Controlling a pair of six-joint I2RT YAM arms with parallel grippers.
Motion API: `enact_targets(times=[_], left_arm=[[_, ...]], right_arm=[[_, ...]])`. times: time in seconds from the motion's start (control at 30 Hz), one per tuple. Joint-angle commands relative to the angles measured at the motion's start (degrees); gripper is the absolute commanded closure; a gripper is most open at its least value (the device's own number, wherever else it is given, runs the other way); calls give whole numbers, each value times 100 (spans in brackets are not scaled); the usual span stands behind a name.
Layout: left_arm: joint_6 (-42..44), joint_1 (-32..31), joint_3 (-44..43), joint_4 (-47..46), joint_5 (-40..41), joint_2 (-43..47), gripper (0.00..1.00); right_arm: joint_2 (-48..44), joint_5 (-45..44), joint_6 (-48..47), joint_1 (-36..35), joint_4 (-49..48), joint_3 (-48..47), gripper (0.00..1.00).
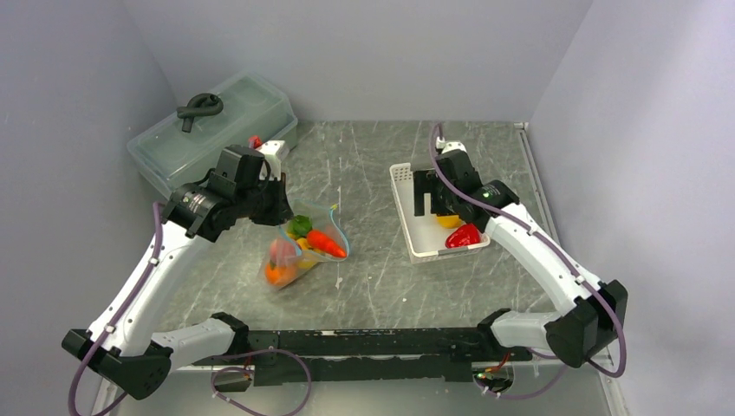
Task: Place the food in the zip-top bag and seal the zipper
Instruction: Pick up the fake fruit from the bin.
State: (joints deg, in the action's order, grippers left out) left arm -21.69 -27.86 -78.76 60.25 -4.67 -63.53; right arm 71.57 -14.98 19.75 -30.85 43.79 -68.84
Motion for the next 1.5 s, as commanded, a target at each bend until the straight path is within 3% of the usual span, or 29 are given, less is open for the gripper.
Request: enact_targets(times=[0.0, 0.33, 0.73, 1.47], left_arm=[[102, -11, -66, -327, 10, 122, 100], [130, -11, -47, -323, -4, 128, 100], [178, -11, -103, -217, 101, 127, 100], [71, -13, -221, -101, 54, 153, 100]], right_arm=[[38, -34, 130, 355, -131, 343, 6], [608, -14, -37, 1014, -771, 755, 7], [1452, 20, -458, 1358, -1526, 554, 7], [2479, 170, -614, 1604, -1716, 291, 6]])
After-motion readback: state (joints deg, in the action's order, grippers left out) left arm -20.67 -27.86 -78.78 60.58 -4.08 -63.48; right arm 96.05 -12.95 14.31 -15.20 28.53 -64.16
